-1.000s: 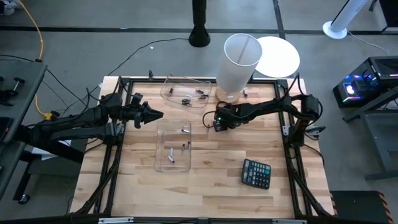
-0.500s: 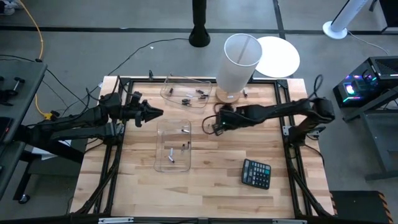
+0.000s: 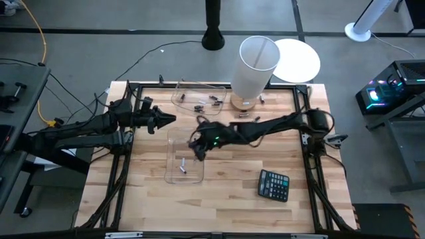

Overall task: Sort batteries
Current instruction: Put the white battery into the bottom transparent bin

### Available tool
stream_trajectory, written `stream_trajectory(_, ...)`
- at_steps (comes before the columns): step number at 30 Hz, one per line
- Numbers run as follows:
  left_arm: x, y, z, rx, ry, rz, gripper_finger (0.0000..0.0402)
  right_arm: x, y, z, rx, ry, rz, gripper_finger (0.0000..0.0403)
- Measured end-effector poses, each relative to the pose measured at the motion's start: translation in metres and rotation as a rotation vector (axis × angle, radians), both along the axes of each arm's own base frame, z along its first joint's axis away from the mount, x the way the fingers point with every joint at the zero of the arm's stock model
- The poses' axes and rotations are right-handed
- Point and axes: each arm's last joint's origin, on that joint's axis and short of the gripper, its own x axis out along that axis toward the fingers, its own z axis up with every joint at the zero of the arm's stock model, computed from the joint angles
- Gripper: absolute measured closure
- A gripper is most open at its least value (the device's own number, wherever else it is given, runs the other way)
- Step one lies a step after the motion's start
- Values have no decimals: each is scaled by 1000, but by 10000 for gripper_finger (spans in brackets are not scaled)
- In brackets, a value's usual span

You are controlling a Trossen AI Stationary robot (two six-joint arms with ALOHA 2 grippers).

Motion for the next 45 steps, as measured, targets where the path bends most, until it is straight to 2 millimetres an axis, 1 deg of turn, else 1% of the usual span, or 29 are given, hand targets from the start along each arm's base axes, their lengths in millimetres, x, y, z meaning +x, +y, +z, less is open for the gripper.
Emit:
stream_trajectory(3, 0, 0, 0, -4, 3, 0, 296, 13, 4, -4, 26, 100, -4, 356)
stream_trajectory(5, 0, 0, 0, -17, 0, -2, 296, 15, 3, -3, 28, 185, 8, 330)
stream_trajectory(8, 0, 0, 0, -28, 0, -6, 296, 12, 2, 3, -53, 250, 15, 281)
stream_trajectory(12, 0, 0, 0, -28, 0, -7, 296, -3, 0, 18, -129, 358, 5, 230)
stream_trajectory(13, 0, 0, 0, -28, 0, -7, 296, -8, 0, 21, -130, 391, -5, 223)
stream_trajectory(15, 0, 0, 0, -28, 0, -7, 296, -23, 1, 21, -132, 520, -46, 214)
stream_trajectory(19, 0, 0, 0, -28, 0, -8, 296, -63, 9, 6, -203, 801, -169, 211)
stream_trajectory(22, 0, 0, 0, -21, 1, -7, 296, -89, 10, -9, -140, 878, -257, 211)
stream_trajectory(24, 0, 0, 0, -19, 0, -6, 296, -99, 1, -23, -85, 880, -342, 210)
stream_trajectory(26, 0, 0, 0, -20, 0, -5, 296, -102, -14, -38, -38, 854, -430, 210)
stream_trajectory(28, 0, 0, 0, -20, 0, -5, 296, -102, -31, -48, 10, 813, -508, 210)
stream_trajectory(31, 0, 0, 0, -20, 0, -5, 296, -99, -56, -60, 54, 751, -584, 210)
stream_trajectory(33, 0, 0, 0, -29, -1, -3, 296, -100, -67, -68, 64, 767, -612, 210)
stream_trajectory(37, 0, 0, 0, -29, -1, -3, 296, -100, -73, -83, 50, 832, -610, 210)
stream_trajectory(40, 0, 0, 0, -29, -1, -2, 296, -93, -75, -96, 68, 825, -576, 210)
stream_trajectory(42, 0, 0, 0, -29, -1, -2, 296, -89, -75, -99, 80, 812, -541, 212)
stream_trajectory(44, 0, 0, 0, -28, -1, -1, 296, -90, -73, -102, 78, 833, -529, 228)
stream_trajectory(45, 0, 0, 0, -28, -2, -1, 296, -92, -71, -102, 67, 859, -528, 245)
